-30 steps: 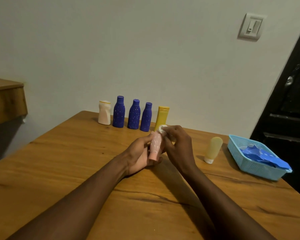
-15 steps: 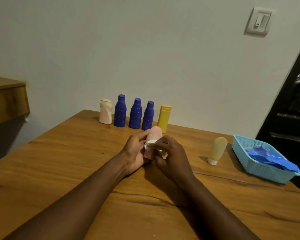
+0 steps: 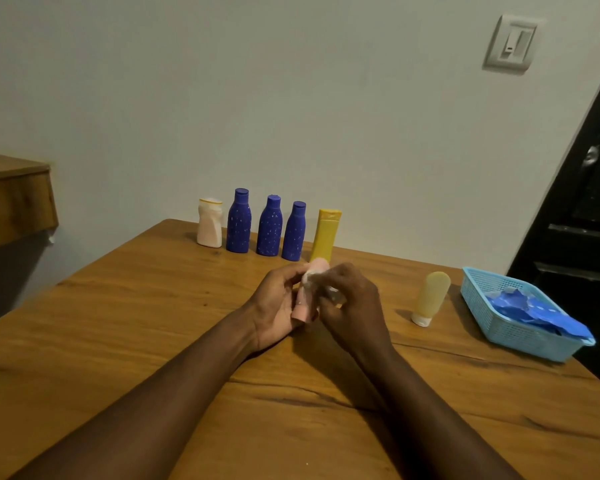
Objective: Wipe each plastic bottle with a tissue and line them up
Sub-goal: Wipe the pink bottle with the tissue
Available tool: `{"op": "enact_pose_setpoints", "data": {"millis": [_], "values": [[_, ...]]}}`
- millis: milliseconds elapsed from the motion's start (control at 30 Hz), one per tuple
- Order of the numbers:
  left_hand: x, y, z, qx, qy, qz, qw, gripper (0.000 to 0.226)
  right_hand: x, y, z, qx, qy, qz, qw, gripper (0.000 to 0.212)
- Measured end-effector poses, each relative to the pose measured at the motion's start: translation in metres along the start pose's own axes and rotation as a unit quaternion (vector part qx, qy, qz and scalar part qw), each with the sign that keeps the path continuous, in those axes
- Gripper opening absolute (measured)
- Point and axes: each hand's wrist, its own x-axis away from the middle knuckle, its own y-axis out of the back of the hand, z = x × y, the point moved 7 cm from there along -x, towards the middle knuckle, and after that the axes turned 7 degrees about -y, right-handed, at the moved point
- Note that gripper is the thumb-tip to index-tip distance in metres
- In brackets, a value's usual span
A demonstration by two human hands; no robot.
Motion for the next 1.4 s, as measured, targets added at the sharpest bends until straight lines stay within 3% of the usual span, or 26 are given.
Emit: {"op": "enact_pose_setpoints", "data": {"millis": [100,167,400,533,633,833,933,1000,1200,1300,1400], "values": [[0.001,0.003,-0.002,0.005,-0.006,-0.020,1.000,0.038,0.006,-0.018,0.013,0.047,0.039,0.106,0.992,0.022],[0.002,-0.001,-0.003,0.010,-0.005,-0.010,1.000,0.034,0.005,-0.019,0.012,0.044,0.034,0.123,0.991,0.022],[0.002,-0.006,0.001,-0.003,0.006,0.022,1.000,0.046,-0.005,0.015,-0.007,-0.018,-0.015,-0.073,0.997,0.021],[0.001,-0.005,0.003,-0.013,0.009,0.019,1.000,0.052,-0.008,0.022,-0.013,-0.011,-0.035,-0.110,0.993,0.020],[0.000,-0.002,0.002,0.006,0.015,0.017,1.000,0.052,-0.005,0.015,-0.007,-0.010,-0.014,-0.062,0.998,0.020],[-0.001,0.006,-0.003,0.041,0.023,-0.011,0.999,0.046,0.004,-0.014,0.010,0.037,0.005,0.131,0.991,0.022],[-0.003,0.006,-0.002,0.057,0.033,-0.006,0.998,0.051,0.004,-0.013,0.008,0.012,-0.007,0.165,0.986,0.020],[-0.005,0.006,-0.001,0.059,0.032,-0.004,0.998,0.051,0.002,-0.009,0.003,-0.010,-0.028,0.139,0.990,0.021],[-0.003,0.000,0.006,0.019,0.042,0.026,0.999,0.053,-0.008,0.016,-0.005,0.034,-0.046,-0.053,0.997,0.027],[-0.003,-0.001,0.007,0.027,0.044,0.030,0.998,0.053,-0.004,0.014,-0.001,0.065,-0.021,-0.052,0.996,0.032],[-0.001,0.003,0.002,0.033,0.033,0.015,0.999,0.051,0.004,-0.003,0.012,0.117,0.019,0.011,0.993,0.033]]}}
